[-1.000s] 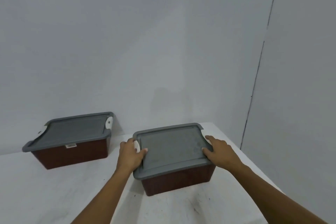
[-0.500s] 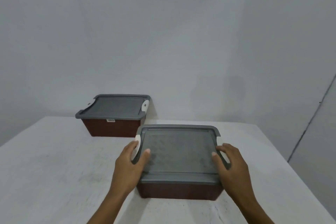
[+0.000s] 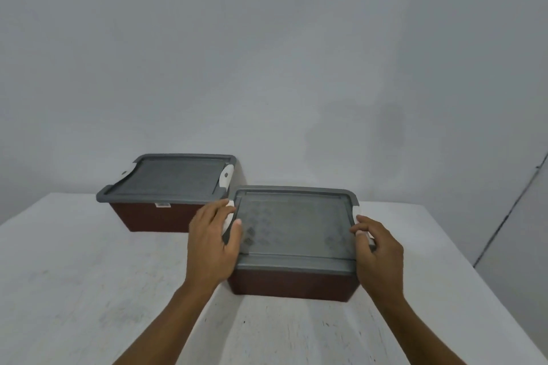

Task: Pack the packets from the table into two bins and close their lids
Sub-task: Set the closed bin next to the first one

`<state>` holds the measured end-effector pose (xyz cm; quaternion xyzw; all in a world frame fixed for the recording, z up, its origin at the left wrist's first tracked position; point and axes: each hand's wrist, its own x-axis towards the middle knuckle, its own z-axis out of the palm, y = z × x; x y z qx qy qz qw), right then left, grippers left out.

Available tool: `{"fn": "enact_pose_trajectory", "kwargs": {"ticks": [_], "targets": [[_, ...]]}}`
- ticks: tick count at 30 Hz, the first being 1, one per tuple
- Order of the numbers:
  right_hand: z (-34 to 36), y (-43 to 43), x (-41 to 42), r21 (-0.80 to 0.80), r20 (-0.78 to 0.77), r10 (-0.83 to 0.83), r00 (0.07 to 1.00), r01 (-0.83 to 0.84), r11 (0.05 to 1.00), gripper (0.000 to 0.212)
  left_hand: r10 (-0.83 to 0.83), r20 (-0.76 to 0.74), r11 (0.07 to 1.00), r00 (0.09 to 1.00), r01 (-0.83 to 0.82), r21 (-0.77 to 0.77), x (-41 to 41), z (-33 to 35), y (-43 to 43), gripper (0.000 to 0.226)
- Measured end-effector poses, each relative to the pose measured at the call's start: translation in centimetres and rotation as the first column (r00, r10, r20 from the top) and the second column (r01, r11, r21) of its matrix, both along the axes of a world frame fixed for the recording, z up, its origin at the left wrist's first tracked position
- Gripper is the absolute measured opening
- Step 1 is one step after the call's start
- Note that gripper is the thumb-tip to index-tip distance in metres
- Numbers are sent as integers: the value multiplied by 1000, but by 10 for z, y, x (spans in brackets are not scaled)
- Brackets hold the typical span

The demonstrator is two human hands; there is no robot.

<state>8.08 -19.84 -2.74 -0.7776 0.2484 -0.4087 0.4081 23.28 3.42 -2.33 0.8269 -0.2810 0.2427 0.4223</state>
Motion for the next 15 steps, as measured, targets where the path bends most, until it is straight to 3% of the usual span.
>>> {"fn": "enact_pose_trajectory", "kwargs": {"ticks": [3,9,13,15], "targets": [[4,-9,23,-20,-6,-7,1000,7,1000,25,61,107,990,992,-74,120,29,5,-13,45],[16,-33,69,-105,-235,-62,970,38,994,22,142,99,888,985,-171,427,71,18,-31,62],[19,-35,78,70,-171,30,985,-19,997,27,83,145,839,986,-148,524,72,9,-24,77],[18,-35,82,118,-135,59,989,-43,992,19,69,171,816,983,-154,557,76,6,-20,80]]}}
